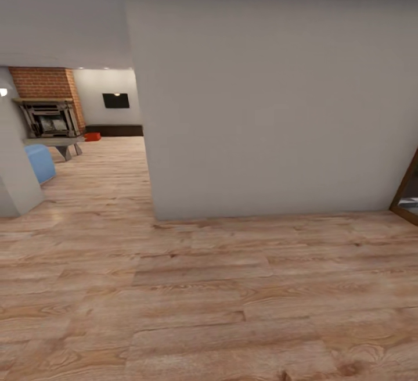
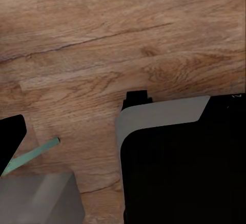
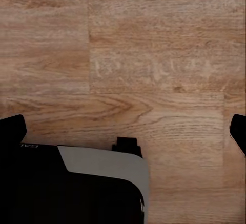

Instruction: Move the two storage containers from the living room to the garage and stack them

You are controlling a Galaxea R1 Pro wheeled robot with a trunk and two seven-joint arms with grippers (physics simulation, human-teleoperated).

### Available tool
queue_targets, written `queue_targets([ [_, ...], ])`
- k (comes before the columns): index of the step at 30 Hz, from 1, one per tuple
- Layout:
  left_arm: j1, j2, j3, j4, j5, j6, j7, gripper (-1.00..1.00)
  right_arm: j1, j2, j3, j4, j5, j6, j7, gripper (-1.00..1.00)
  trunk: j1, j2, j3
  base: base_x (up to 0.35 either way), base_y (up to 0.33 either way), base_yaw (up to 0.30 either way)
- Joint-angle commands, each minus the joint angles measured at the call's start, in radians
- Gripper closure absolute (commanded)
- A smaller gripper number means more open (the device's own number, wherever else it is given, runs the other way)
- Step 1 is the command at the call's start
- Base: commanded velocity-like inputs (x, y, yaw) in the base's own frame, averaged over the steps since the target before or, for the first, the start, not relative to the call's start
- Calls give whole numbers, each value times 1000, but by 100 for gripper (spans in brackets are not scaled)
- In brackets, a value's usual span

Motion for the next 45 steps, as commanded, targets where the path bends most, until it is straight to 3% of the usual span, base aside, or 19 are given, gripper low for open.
queue_targets([
  [1,-2,-1,-8,2,9,1,2,-100,-1,-1,-6,4,1,-6,2,-100,1,-1,-3,340,0,165],
  [45,-1,-2,-9,2,8,1,2,-100,-2,-1,-6,4,0,-7,2,-100,1,-1,-59,340,0,175],
])
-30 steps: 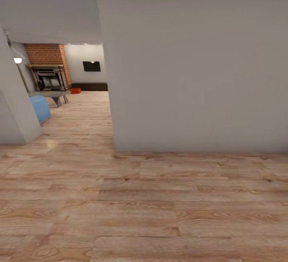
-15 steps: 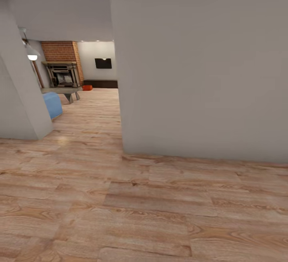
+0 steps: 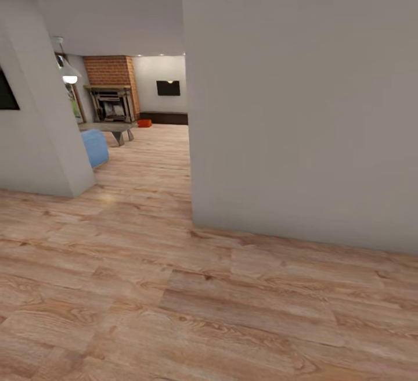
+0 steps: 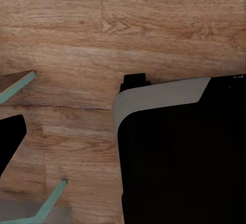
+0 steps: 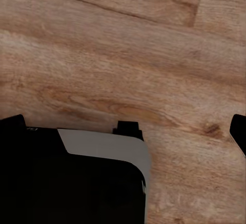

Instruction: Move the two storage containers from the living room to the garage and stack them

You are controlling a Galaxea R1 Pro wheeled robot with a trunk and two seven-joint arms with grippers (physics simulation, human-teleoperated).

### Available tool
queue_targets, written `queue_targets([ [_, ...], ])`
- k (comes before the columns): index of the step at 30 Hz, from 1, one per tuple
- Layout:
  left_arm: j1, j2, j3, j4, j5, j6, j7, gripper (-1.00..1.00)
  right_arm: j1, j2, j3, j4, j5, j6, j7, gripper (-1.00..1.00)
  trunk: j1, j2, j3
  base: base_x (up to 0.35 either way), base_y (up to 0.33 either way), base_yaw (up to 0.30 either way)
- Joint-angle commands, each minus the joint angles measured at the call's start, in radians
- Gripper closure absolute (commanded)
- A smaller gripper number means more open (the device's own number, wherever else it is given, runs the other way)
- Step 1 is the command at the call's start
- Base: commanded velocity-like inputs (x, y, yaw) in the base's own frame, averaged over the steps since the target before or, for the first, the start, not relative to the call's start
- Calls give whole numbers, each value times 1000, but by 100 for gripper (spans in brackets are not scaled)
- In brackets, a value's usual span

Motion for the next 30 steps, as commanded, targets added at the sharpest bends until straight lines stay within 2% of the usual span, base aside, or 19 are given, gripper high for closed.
queue_targets([
  [1,-1,-1,-9,2,9,1,2,-100,-1,-1,-6,3,1,-6,2,-100,1,-1,-2,340,0,199],
  [14,-1,-1,-8,1,9,1,2,-100,-1,-1,-6,5,1,-6,2,-100,1,-1,-17,319,0,213],
  [30,-1,-4,-7,0,9,1,2,-100,-1,-1,-6,5,2,-6,2,-100,1,-1,-31,22,0,236],
])
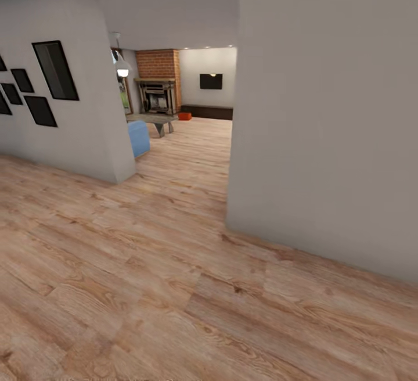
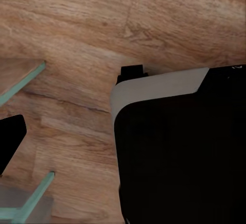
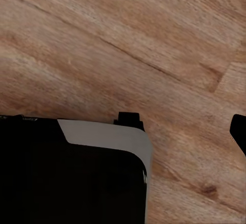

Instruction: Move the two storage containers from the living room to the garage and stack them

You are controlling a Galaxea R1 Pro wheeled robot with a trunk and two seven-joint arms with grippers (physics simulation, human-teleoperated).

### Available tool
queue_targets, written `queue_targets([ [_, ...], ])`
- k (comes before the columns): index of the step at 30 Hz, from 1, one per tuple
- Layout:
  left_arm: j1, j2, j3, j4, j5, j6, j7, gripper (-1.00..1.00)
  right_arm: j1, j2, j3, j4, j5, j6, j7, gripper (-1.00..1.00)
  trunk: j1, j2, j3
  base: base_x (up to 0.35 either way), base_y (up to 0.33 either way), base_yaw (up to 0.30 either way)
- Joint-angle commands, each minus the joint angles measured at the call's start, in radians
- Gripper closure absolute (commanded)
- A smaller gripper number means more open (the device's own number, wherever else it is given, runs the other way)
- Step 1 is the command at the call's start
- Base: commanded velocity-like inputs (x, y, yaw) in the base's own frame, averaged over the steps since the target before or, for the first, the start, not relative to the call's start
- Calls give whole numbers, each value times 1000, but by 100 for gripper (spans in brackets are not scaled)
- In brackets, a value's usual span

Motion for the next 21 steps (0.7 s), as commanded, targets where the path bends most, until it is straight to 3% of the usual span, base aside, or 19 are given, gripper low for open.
queue_targets([
  [1,-2,-2,-8,2,9,1,2,-100,-1,-1,-6,4,1,-6,2,-100,0,-1,-2,0,0,240],
  [7,-1,-6,-10,1,9,0,2,-100,-1,-1,-6,4,1,-6,2,-100,0,-1,-6,74,0,207],
  [21,-1,1,-9,2,9,0,2,-100,-1,-6,-6,4,4,-3,5,-100,0,-1,-7,324,0,16],
])
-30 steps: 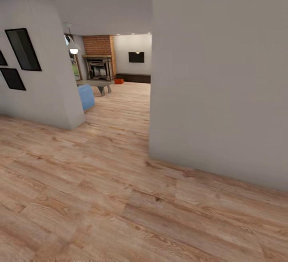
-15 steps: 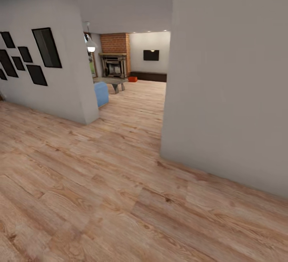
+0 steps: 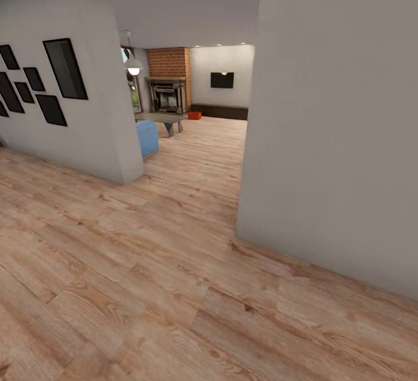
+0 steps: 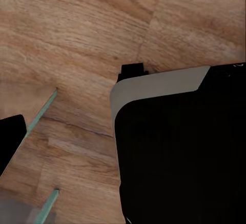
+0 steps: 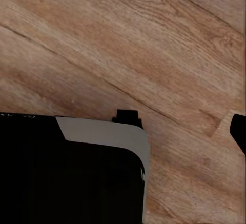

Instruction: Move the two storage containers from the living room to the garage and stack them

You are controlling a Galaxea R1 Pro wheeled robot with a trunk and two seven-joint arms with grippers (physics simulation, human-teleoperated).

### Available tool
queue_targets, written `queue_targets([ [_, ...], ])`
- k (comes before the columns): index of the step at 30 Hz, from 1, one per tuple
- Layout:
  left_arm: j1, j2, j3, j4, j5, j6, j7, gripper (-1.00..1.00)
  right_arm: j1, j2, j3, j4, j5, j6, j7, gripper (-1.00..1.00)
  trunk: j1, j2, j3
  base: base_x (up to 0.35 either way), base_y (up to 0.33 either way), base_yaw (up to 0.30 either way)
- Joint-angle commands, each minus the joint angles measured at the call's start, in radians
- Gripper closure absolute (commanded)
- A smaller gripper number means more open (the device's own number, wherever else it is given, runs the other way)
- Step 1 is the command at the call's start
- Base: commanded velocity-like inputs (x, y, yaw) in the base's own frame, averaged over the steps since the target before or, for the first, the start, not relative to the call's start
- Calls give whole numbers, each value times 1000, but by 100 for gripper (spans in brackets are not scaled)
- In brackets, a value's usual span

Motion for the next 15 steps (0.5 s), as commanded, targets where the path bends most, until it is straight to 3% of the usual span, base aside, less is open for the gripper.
queue_targets([
  [1,-1,-1,-9,2,9,1,2,-100,-1,-1,-6,4,1,-6,2,-100,1,-1,-1,341,0,0],
  [15,-2,-1,-8,2,9,1,2,-100,-1,2,-6,3,-1,-7,1,-100,1,-1,-1,341,0,5],
])
